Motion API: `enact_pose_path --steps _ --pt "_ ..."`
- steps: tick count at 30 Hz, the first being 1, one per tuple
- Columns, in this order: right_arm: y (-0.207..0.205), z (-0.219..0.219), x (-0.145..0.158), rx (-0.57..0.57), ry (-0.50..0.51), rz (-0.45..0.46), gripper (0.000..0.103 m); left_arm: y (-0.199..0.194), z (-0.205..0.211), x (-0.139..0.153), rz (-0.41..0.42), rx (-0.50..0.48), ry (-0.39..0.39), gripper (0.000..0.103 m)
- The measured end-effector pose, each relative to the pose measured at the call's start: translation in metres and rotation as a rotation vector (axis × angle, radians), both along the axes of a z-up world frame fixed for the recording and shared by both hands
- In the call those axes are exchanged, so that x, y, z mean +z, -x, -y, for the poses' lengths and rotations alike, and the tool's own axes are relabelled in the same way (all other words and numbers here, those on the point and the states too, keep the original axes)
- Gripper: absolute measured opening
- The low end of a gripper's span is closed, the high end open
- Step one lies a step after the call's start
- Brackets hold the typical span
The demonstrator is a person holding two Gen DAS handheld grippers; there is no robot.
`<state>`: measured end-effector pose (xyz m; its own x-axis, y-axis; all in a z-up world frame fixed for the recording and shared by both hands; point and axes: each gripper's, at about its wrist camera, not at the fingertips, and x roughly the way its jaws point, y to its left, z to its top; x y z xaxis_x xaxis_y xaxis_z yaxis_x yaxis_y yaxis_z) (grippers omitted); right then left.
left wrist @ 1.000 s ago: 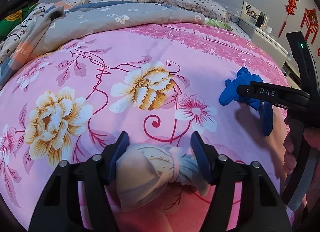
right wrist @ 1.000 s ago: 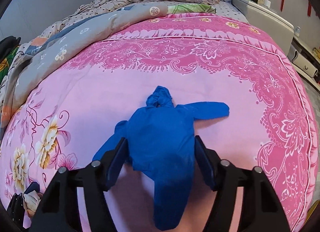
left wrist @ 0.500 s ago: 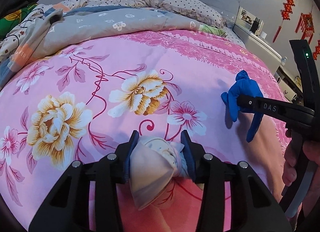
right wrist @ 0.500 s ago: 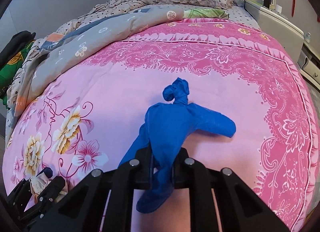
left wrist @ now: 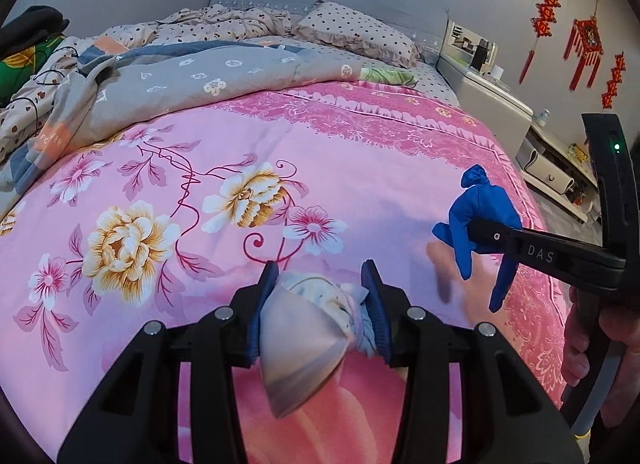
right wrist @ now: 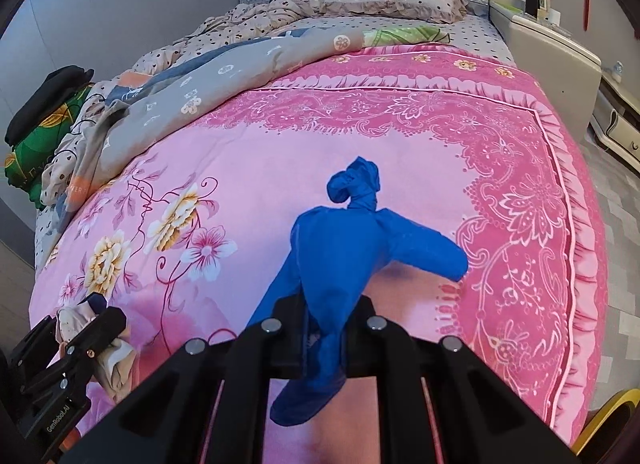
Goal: Collect trash
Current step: 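Carry the cloth bundle and blue glove in both tools over the bin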
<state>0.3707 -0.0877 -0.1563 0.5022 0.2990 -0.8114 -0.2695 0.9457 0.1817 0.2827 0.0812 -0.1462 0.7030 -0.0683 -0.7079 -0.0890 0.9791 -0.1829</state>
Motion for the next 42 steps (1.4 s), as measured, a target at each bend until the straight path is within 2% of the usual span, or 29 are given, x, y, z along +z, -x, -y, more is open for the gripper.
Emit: enact_pose_path --steps 10,26,35,42 --pt "0.052 0.061 0.023 -0.049 -0.037 0.003 0.009 0.049 0.048 0.040 0.038 -0.099 0.009 0.040" --pt "0.134 0.191 0.071 -0.197 -0.067 0.081 0.009 0.109 0.169 0.111 0.150 -0.327 0.017 0.041" --pt "0.175 0.259 0.081 -0.291 -0.077 0.107 0.009 0.131 0.232 0.131 0.182 -0.452 0.007 0.041" --pt "0.205 0.302 0.083 -0.355 -0.078 0.121 0.009 0.140 0.278 0.136 0.187 -0.533 -0.002 0.041"
